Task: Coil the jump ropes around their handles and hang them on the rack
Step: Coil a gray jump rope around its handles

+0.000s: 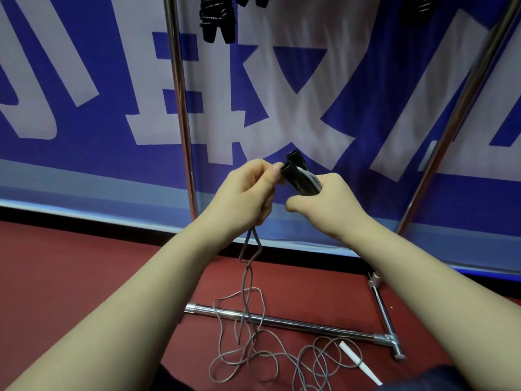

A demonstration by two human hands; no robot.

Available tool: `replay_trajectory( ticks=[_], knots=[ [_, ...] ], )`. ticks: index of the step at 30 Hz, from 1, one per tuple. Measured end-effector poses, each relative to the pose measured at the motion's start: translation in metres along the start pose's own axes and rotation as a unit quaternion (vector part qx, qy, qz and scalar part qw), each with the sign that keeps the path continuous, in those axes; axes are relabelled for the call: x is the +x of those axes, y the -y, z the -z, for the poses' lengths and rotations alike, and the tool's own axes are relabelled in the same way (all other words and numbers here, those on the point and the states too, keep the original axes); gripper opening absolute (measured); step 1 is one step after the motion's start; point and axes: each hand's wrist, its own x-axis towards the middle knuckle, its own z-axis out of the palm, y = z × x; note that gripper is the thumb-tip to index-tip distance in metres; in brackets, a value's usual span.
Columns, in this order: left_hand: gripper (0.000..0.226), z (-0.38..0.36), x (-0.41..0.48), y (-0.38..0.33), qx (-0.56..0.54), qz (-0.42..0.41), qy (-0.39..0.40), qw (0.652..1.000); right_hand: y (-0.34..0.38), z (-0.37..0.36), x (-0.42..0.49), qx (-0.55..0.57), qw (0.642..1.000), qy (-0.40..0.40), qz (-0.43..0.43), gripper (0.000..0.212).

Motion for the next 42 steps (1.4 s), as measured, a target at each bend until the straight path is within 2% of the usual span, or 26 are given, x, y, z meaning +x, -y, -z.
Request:
replay_trajectory(
  ticks=[3, 6, 8, 10, 13, 15, 17, 20, 23, 25, 28, 30, 32, 34, 37, 39, 42],
  knots=[
    [0.02, 0.014, 0.001, 0.0, 0.045, -0.01, 0.035, 0.998, 0.001, 0.001, 0.001, -0.012, 1.0, -0.008, -0.003, 0.041],
    [0.019, 0.025, 0.003, 0.0, 0.138, -0.051, 0.024, 0.989, -0.001, 0.0, 0.003, -0.032, 0.999, -0.012, -0.01, 0.044],
    [0.027, 0.022, 0.005, 0.005, 0.185, -0.068, -0.017, 0.98, -0.002, -0.001, 0.006, -0.044, 0.999, -0.021, -0.012, 0.045],
    [0.041, 0.015, 0.005, 0.013, 0.215, -0.033, -0.04, 0.975, -0.005, 0.001, 0.011, -0.039, 0.998, -0.046, -0.019, 0.046],
    [0.047, 0.001, 0.003, 0.028, 0.24, 0.06, 0.04, 0.968, -0.017, 0.013, 0.019, -0.078, 0.992, -0.088, -0.054, 0.037],
    [0.042, -0.008, -0.001, 0.031, 0.276, 0.076, 0.103, 0.953, -0.03, 0.022, 0.021, -0.142, 0.98, -0.11, -0.084, 0.023],
    [0.034, -0.018, -0.007, 0.029, 0.319, 0.076, 0.163, 0.93, -0.042, 0.027, 0.019, -0.242, 0.959, -0.107, -0.104, 0.008],
    [0.019, -0.028, -0.011, 0.027, 0.426, 0.065, 0.216, 0.876, -0.053, 0.018, 0.016, -0.344, 0.931, -0.056, -0.11, 0.007],
    [0.005, -0.027, -0.011, 0.022, 0.495, 0.053, 0.216, 0.84, -0.056, 0.004, 0.016, -0.406, 0.909, -0.012, -0.096, 0.01],
    [0.019, -0.027, -0.012, 0.019, 0.532, 0.055, 0.209, 0.819, -0.056, -0.006, 0.014, -0.445, 0.892, 0.019, -0.079, 0.012],
    [0.011, -0.025, -0.012, 0.02, 0.629, 0.007, 0.196, 0.753, -0.057, -0.022, 0.007, -0.508, 0.858, 0.071, -0.039, 0.019],
    [0.015, -0.017, -0.005, 0.023, 0.668, -0.03, 0.171, 0.724, -0.058, -0.031, 0.001, -0.537, 0.836, 0.112, -0.016, 0.023],
    [0.018, -0.006, 0.003, 0.027, 0.661, -0.038, 0.157, 0.733, -0.056, -0.037, -0.005, -0.546, 0.824, 0.15, 0.014, 0.017],
    [0.016, 0.005, 0.009, 0.031, 0.62, -0.03, 0.151, 0.769, -0.053, -0.042, -0.011, -0.549, 0.814, 0.185, 0.039, 0.004],
    [0.013, 0.022, 0.017, 0.037, 0.528, 0.008, 0.163, 0.833, -0.049, -0.046, -0.02, -0.543, 0.806, 0.225, 0.07, 0.015],
    [0.012, 0.032, 0.019, 0.039, 0.452, 0.039, 0.188, 0.871, -0.046, -0.046, -0.023, -0.536, 0.803, 0.239, 0.1, 0.01],
    [0.009, 0.036, 0.02, 0.042, 0.363, 0.092, 0.225, 0.899, -0.042, -0.043, -0.026, -0.523, 0.802, 0.257, 0.131, 0.009]
  ],
)
